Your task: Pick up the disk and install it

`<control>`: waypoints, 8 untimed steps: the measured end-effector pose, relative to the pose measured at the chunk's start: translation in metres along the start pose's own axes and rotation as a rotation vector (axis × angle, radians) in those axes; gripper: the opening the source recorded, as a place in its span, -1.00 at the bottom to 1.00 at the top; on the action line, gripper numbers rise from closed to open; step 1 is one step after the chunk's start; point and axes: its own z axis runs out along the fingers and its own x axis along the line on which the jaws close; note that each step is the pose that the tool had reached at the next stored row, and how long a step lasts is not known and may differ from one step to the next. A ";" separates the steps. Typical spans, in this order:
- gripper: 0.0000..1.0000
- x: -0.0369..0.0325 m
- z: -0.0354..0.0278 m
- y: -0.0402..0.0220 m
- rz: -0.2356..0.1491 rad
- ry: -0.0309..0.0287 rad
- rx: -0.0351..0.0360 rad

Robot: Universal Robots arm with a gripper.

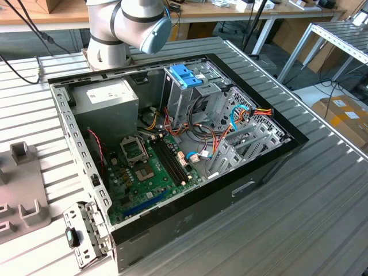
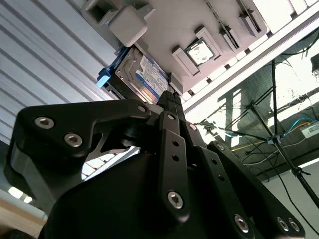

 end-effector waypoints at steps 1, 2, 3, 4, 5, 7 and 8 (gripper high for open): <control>-0.79 0.0000 0.0000 0.0000 -0.003 0.0001 -0.0001; -0.79 0.0000 0.0000 0.0000 -0.008 0.0004 -0.0002; -0.79 0.0000 0.0000 0.0000 -0.017 0.0007 -0.0004; -0.79 0.0000 0.0000 0.0000 -0.024 0.0010 -0.0006; -0.79 0.0000 0.0000 0.0000 -0.036 0.0016 -0.0009; -0.79 0.0000 0.0000 0.0000 -0.048 0.0021 -0.0012; -0.79 0.0000 0.0000 0.0000 -0.055 0.0025 -0.0013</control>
